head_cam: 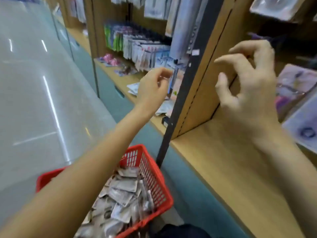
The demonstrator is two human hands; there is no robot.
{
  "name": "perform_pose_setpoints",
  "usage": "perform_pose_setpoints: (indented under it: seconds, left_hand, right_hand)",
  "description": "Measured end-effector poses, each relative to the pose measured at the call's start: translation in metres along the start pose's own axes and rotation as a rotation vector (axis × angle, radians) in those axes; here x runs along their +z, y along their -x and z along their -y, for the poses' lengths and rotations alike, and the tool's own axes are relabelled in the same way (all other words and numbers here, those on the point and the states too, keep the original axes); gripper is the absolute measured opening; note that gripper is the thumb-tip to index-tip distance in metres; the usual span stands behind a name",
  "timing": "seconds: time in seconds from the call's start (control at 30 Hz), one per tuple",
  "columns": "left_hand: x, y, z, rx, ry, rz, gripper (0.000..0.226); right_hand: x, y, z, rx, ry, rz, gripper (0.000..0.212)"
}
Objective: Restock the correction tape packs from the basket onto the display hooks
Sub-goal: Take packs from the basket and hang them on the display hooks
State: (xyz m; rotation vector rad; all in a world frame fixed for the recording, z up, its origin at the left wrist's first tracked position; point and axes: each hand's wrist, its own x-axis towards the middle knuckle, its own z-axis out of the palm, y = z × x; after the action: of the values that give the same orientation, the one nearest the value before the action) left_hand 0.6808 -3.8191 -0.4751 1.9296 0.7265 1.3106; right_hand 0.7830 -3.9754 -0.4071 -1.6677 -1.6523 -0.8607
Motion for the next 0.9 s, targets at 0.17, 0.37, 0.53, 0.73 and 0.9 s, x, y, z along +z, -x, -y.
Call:
perform_pose_setpoints:
  seconds: [0.17, 0.37, 0.53, 0.73, 0.9]
  left_hand:
    - [-0.044, 0.158, 0.159, -0.578, -0.294, 0.214, 0.032]
    - [-0.057, 0.262, 0.244, -0.930, -0.506, 0.398, 0.039]
    - [-0.030, 0.283, 0.290, -0.993, -0.510, 0.396, 0.049]
    - [0.013, 0.258, 0.313, -1.242, -0.170, -0.044, 0.061]
    - [0.022, 0.252, 0.335, -1.236, -0.326, -0.126, 0.070]
  right_hand:
    - [0.149, 0.141, 0.024, 0.285, -0.304, 0.902, 0.035]
    - [0.291, 0.231, 0.045, 0.459, -0.452, 1.440, 0.044]
    - [0.369, 0.285, 0.069, 0.965, -0.570, 1.568, 0.064]
    - [0.385, 0.325, 0.081, 1.426, -0.740, 1.208, 0.040]
    - [0.345, 0.305, 0.085, 1.009, -0.782, 1.642, 0.022]
